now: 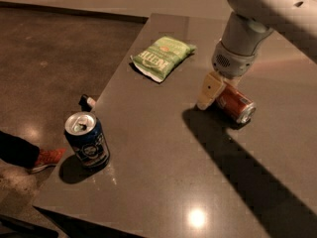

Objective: Place coke can upright

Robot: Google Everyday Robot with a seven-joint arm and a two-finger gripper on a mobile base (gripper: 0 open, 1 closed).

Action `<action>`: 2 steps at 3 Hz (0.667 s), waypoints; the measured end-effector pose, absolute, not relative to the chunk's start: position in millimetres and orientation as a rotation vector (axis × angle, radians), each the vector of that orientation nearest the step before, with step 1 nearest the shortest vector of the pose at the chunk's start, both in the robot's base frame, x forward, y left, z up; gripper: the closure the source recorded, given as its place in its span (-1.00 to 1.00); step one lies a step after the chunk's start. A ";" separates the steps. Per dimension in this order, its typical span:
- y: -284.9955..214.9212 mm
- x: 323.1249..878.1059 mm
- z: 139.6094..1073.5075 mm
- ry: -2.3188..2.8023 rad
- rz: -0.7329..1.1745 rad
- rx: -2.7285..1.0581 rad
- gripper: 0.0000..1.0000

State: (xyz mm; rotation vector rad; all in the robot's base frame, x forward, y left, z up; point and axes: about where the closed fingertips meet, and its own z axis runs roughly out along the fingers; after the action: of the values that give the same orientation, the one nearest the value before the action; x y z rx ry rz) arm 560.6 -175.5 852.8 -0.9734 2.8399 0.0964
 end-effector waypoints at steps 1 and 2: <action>-173.6 561.1 859.4 2.822 0.091 -1.007 -0.05; -175.2 565.8 879.9 2.743 0.131 -1.017 0.43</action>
Offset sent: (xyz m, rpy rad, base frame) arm 0.0111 -0.0049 0.0666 0.1460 -0.1622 0.0802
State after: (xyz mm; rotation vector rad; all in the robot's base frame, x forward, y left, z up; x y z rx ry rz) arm 565.8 -175.2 879.9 -1.0174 2.7433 0.1311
